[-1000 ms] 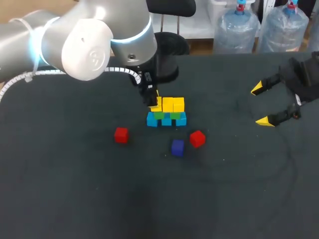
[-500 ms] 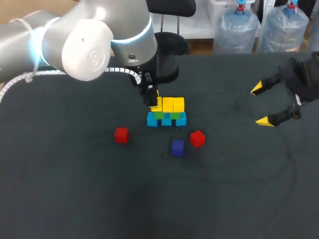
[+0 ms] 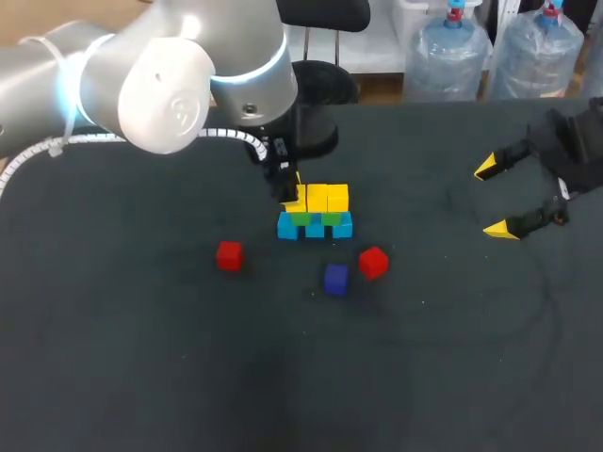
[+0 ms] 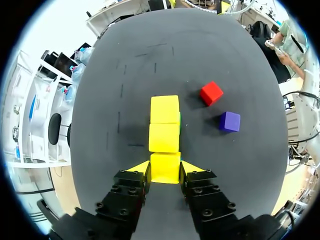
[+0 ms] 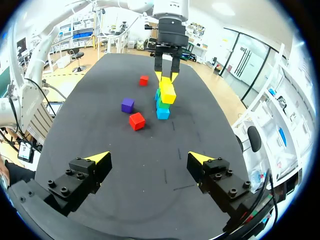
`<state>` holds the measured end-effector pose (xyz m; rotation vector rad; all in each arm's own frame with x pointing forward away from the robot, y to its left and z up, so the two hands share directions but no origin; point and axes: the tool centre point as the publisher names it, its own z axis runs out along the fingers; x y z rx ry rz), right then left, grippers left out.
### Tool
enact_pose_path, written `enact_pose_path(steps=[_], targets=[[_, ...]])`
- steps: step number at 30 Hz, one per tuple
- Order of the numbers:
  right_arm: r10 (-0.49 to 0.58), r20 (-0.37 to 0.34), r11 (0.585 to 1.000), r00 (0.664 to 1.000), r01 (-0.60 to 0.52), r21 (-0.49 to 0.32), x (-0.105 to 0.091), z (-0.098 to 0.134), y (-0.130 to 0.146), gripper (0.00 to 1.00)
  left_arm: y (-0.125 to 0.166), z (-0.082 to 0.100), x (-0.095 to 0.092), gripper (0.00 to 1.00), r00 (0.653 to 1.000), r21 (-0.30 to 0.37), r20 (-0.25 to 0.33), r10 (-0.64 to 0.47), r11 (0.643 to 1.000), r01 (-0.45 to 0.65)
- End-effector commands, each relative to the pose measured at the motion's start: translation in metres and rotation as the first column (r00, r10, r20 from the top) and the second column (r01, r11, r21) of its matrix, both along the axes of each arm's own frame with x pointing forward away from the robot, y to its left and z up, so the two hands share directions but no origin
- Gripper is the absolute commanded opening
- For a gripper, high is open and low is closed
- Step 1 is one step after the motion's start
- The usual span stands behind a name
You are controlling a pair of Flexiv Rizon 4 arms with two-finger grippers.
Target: Place the blue cubes, place green cubes on the blue cubes, place the yellow cubes on the green cubes, then place the red cubes on the yellow cubes, and place purple cube on the red cubes.
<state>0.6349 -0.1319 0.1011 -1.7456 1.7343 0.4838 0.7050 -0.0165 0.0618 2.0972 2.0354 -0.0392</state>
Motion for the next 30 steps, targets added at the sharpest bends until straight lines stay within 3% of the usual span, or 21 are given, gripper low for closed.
enact_pose_path(steps=[1, 14, 15, 16, 19, 21, 30], targets=[[0.002, 0.0, 1.0, 1.0, -0.002, 0.002, 0.0013, -0.0011, 0.0004, 1.0, -0.0006, -0.0003, 0.0024, 0.0, 1.0, 0.003, -0.005, -0.002, 1.0, 0.002], [0.002, 0.0, 1.0, 1.0, -0.002, 0.002, 0.0013, -0.0011, 0.0004, 1.0, -0.0004, -0.001, 0.0028, 0.0, 1.0, 0.002, -0.006, 0.001, 1.0, -0.001], [0.002, 0.0, 1.0, 1.0, -0.002, 0.002, 0.0013, -0.0011, 0.0004, 1.0, -0.0001, -0.001, 0.0029, 0.14, 1.0, 0.003, -0.006, 0.003, 1.0, -0.003], [0.002, 0.0, 1.0, 1.0, -0.002, 0.002, 0.0013, -0.0011, 0.0004, 1.0, 0.0, -0.0011, 0.003, 0.22, 1.0, 0.003, -0.006, 0.004, 1.0, -0.004], [0.002, 0.0, 1.0, 1.0, -0.002, 0.002, 0.0013, -0.0011, 0.0004, 1.0, 0.0002, -0.0012, 0.0031, 0.24, 1.0, 0.004, -0.006, 0.006, 1.0, -0.006], [0.002, 0.0, 1.0, 1.0, -0.002, 0.002, 0.0013, -0.0011, 0.0004, 1.0, 0.0004, -0.0016, 0.0032, 0.36, 1.0, 0.006, -0.008, 0.008, 1.0, -0.008], [0.002, 0.0, 1.0, 1.0, -0.002, 0.002, 0.0013, -0.0011, 0.0004, 1.0, 0.0002, -0.0018, 0.0034, 0.4, 1.0, 0.007, -0.009, 0.007, 1.0, -0.007]])
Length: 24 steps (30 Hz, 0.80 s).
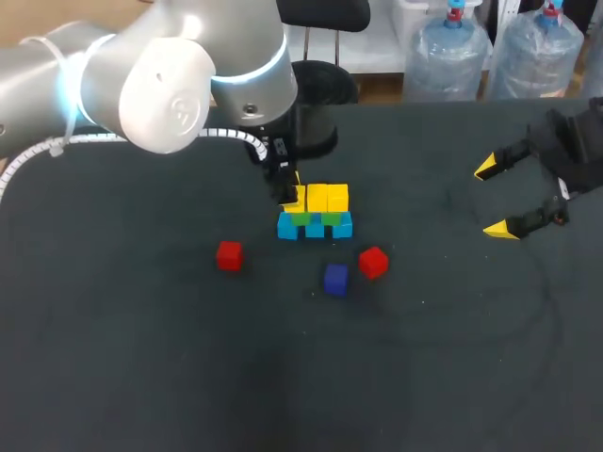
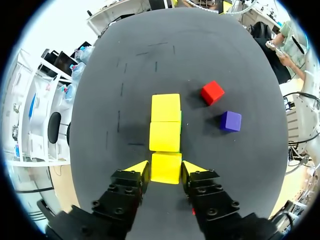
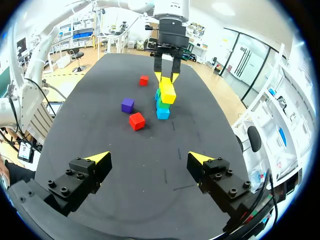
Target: Place the blue cubes, place green cubes on the blue cubes, place the yellow cubes on the green cubes, then place the red cubes on the yellow cubes, and place purple cube on the red cubes.
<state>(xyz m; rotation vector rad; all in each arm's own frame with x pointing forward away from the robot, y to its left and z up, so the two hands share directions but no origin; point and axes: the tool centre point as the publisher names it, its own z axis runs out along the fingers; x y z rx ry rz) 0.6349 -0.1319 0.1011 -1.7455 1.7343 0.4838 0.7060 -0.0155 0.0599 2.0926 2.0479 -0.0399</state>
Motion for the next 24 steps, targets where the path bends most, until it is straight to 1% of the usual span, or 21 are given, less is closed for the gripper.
enact_pose_path(steps=[1, 4, 14, 24], targets=[[0.002, 0.0, 1.0, 1.0, -0.002, 0.002, 0.0013, -0.0011, 0.0004, 1.0, -0.0009, 0.0001, 0.0025, 0.4, 1.0, 0.003, -0.004, -0.001, 1.0, 0.001], [0.002, 0.0, 1.0, 1.0, -0.002, 0.002, 0.0013, -0.0011, 0.0004, 1.0, -0.0011, 0.0002, 0.0026, 0.4, 1.0, 0.003, -0.004, -0.002, 1.0, 0.002], [0.002, 0.0, 1.0, 1.0, -0.002, 0.002, 0.0013, -0.0011, 0.0004, 1.0, -0.0017, 0.0011, 0.0034, 0.34, 1.0, 0.002, -0.001, -0.002, 1.0, 0.002], [0.002, 0.0, 1.0, 1.0, -0.002, 0.002, 0.0013, -0.0011, 0.0004, 1.0, -0.0026, 0.0016, 0.0042, 0.33, 1.0, 0.002, 0.001, -0.003, 1.0, 0.003]])
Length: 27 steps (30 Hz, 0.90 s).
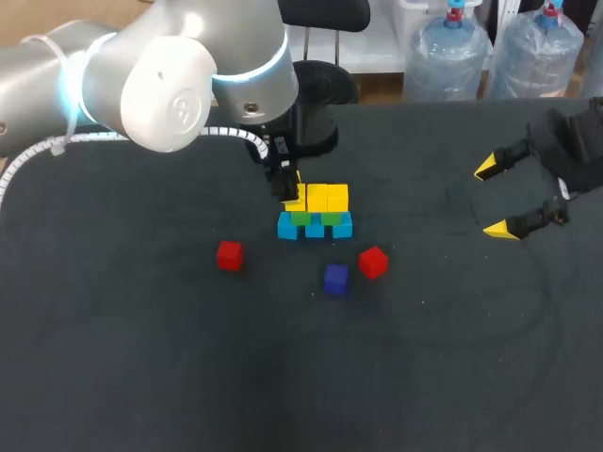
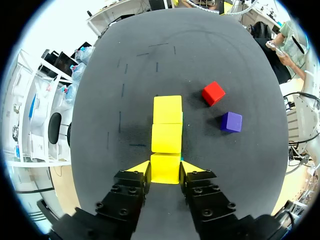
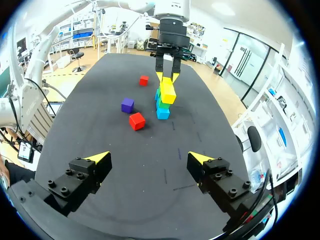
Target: Place the blue cubes, place green cubes on the blue cubes, place the yellow cubes on the green cubes, then place the red cubes on the yellow cubes, and place purple cube on the red cubes.
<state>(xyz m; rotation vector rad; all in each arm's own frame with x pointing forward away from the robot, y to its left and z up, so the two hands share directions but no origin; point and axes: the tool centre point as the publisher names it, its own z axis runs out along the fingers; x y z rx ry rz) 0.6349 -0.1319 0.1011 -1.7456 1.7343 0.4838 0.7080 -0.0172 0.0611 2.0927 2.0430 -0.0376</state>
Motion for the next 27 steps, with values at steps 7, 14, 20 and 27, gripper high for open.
enact_pose_path(steps=[7, 14, 20, 27], targets=[[0.002, 0.0, 1.0, 1.0, -0.002, 0.002, 0.001, -0.001, 0.0, 1.0, -0.001, 0.0, 0.002, 0.4, 1.0, 0.003, -0.004, -0.001, 1.0, 0.001], [0.002, 0.0, 1.0, 1.0, -0.002, 0.002, 0.001, -0.001, 0.0, 1.0, -0.001, 0.0, 0.003, 0.46, 1.0, 0.003, -0.004, 0.002, 1.0, -0.002], [0.002, 0.0, 1.0, 1.0, -0.002, 0.002, 0.001, -0.001, 0.0, 1.0, 0.0, 0.002, 0.003, 0.46, 1.0, 0.0, -0.002, 0.004, 1.0, -0.004], [0.002, 0.0, 1.0, 1.0, -0.002, 0.002, 0.001, -0.001, 0.0, 1.0, 0.004, 0.015, 0.002, 0.94, 1.0, -0.005, 0.019, 0.002, 1.0, -0.002]])
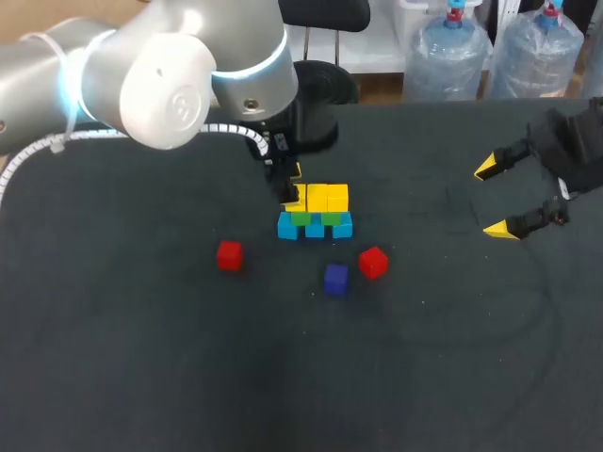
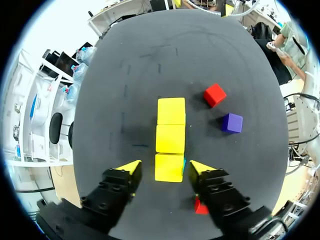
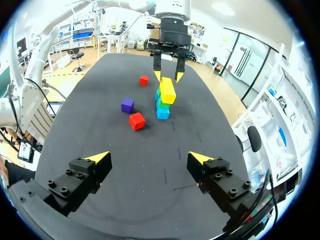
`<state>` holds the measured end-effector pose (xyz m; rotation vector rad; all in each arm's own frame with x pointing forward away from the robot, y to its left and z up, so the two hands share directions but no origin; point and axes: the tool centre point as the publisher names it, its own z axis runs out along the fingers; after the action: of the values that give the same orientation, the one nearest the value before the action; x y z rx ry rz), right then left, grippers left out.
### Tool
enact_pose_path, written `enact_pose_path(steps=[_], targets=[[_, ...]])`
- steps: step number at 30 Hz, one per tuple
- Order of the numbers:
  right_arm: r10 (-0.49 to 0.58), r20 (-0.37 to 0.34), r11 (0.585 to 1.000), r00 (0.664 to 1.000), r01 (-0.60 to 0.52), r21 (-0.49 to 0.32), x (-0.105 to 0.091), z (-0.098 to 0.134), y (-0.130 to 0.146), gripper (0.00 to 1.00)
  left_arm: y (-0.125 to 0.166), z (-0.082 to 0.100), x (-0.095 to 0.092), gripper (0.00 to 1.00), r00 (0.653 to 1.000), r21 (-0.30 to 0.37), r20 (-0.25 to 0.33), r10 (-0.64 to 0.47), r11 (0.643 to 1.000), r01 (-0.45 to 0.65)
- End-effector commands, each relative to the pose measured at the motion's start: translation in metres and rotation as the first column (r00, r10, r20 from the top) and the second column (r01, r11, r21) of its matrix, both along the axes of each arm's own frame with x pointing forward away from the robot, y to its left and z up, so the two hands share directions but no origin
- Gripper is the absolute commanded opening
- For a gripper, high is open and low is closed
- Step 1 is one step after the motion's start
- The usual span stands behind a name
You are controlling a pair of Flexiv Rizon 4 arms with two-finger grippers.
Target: Place the blue cubes, place green cubes on the blue cubes, place the yellow cubes on the green cubes, then place the red cubes on the yellow cubes, and place purple cube on the red cubes.
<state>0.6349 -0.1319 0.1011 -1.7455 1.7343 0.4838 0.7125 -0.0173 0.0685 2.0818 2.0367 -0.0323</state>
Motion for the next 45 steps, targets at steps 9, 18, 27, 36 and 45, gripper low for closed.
enact_pose_path(steps=[9, 18, 27, 36, 45], targets=[[0.002, 0.0, 1.0, 1.0, -0.002, 0.002, 0.001, -0.001, 0.0, 1.0, 0.021, 0.029, -0.013, 1.0, 0.999, -0.004, 0.037, 0.031, 1.0, -0.031], [0.002, 0.0, 1.0, 1.0, -0.002, 0.002, 0.001, -0.001, 0.0, 1.0, 0.052, 0.042, -0.033, 1.0, 0.99, -0.092, 0.09, 0.111, 0.99, -0.103], [0.002, 0.0, 1.0, 1.0, -0.002, 0.002, 0.001, -0.001, 0.0, 1.0, 0.085, 0.045, -0.057, 1.0, 0.969, -0.263, 0.111, 0.22, 0.947, -0.185], [0.002, 0.0, 1.0, 1.0, -0.002, 0.002, 0.001, -0.001, 0.0, 1.0, 0.098, 0.049, -0.069, 1.0, 0.944, -0.411, 0.136, 0.3, 0.884, -0.221], [0.002, 0.0, 1.0, 1.0, -0.002, 0.002, 0.001, -0.001, 0.0, 1.0, 0.104, 0.057, -0.072, 1.0, 0.901, -0.533, 0.146, 0.408, 0.8, -0.275]])
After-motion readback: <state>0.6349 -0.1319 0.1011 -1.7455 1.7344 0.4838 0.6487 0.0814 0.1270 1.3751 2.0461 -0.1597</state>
